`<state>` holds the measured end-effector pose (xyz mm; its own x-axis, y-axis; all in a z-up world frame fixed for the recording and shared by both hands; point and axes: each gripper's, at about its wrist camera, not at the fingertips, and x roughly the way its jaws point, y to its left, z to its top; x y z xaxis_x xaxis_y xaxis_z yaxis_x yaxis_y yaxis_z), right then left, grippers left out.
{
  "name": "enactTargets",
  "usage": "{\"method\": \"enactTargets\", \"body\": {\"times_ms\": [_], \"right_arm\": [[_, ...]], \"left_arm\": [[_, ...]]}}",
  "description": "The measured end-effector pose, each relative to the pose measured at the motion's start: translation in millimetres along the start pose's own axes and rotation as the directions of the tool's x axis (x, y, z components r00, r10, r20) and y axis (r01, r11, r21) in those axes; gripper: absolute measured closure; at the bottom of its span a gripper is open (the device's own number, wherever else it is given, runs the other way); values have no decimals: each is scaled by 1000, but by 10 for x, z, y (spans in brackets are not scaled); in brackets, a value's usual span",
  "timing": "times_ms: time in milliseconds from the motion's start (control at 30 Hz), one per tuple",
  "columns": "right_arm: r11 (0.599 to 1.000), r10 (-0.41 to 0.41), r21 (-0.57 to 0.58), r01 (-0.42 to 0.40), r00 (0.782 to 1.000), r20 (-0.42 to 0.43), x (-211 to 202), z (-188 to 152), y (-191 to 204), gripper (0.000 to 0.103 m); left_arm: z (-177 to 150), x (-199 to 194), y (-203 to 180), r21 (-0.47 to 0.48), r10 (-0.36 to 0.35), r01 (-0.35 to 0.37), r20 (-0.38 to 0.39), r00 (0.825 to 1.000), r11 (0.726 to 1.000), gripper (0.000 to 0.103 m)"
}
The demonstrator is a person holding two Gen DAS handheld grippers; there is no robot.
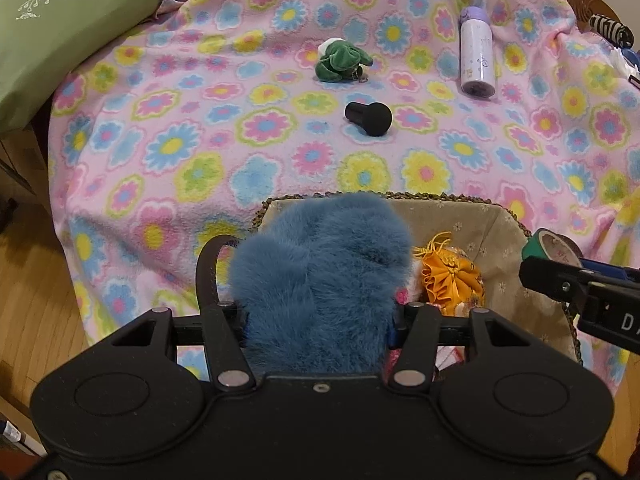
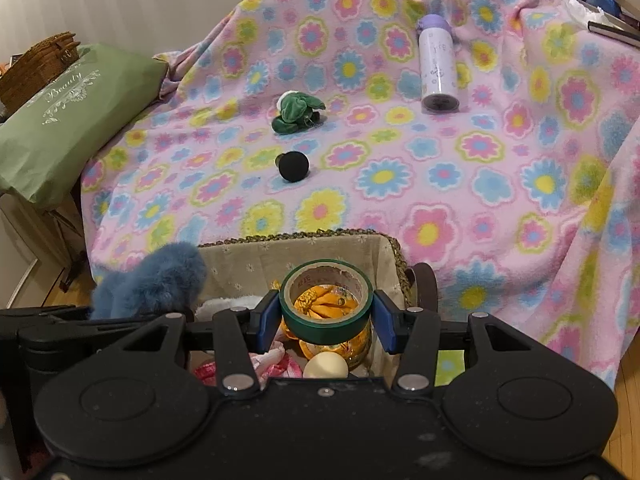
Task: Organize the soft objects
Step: 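Lower the pom-pom and tape roll into the basket and open both grippers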
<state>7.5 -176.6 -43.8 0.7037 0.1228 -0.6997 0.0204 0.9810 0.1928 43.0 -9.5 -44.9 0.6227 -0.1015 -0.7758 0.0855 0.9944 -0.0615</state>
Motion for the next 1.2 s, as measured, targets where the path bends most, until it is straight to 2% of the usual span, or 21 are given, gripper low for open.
{"method": "enactTargets", "body": {"times_ms": [333,500,767,900,1200], "right_arm": [[1000,2,10,-2,1000,-24,30,17,-7,55],[1000,1,13,0,999,-35,51,24,-18,54],[1000,1,5,-1,1000,-27,39,32,-9,51],[1000,1,7,-1,1000,-29,39,34,-8,51],[1000,2,8,-2,1000,-31,34,37,-16,50]], "left_arm": [[-9,19,-17,13,8,-8,-16,1000,1000,48],[-8,15,-19,15,13,-13,-12,1000,1000,43],[-1,6,-9,12,14,-14,-11,1000,1000,40],[0,-11,-19,17,13,-13,1,1000,1000,33],[-5,-9,-26,20,16,-16,0,1000,1000,32]]}}
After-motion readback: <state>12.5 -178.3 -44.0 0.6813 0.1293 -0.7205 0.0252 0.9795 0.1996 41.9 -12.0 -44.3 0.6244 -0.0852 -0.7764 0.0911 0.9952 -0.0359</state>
